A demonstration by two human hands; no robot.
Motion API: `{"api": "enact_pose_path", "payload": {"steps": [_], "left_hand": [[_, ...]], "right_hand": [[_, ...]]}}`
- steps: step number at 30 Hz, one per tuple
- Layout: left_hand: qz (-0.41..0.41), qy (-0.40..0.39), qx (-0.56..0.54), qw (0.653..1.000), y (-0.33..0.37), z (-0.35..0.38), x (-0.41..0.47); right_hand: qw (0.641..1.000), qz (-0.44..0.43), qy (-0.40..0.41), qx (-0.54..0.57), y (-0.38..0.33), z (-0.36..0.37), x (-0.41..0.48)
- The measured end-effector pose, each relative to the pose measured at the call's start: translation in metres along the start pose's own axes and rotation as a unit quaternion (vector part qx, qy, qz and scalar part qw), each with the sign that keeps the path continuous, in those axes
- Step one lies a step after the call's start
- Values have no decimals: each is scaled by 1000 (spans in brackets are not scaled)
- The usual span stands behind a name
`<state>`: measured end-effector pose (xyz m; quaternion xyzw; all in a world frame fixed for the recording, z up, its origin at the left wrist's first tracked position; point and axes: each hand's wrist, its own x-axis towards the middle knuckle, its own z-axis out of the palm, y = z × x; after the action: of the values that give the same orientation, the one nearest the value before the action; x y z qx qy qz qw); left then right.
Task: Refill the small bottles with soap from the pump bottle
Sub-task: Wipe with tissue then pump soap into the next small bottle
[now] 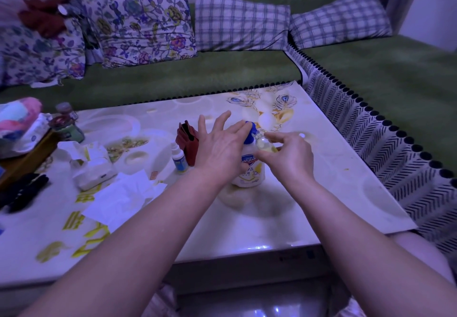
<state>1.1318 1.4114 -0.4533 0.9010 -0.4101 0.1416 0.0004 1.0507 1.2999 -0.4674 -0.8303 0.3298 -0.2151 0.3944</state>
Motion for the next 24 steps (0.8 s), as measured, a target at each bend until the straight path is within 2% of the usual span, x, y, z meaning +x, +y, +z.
{"api": "enact_pose_path", "payload": {"steps": [7, 24], "left_hand": [[-20, -11, -41, 999, 1, -9, 5], [-20, -18, -53, 998, 0, -9, 1]], "right_hand": [[1000, -16, 12, 10, -5, -5, 3], [1000, -11, 8, -6, -8, -6, 4]]}}
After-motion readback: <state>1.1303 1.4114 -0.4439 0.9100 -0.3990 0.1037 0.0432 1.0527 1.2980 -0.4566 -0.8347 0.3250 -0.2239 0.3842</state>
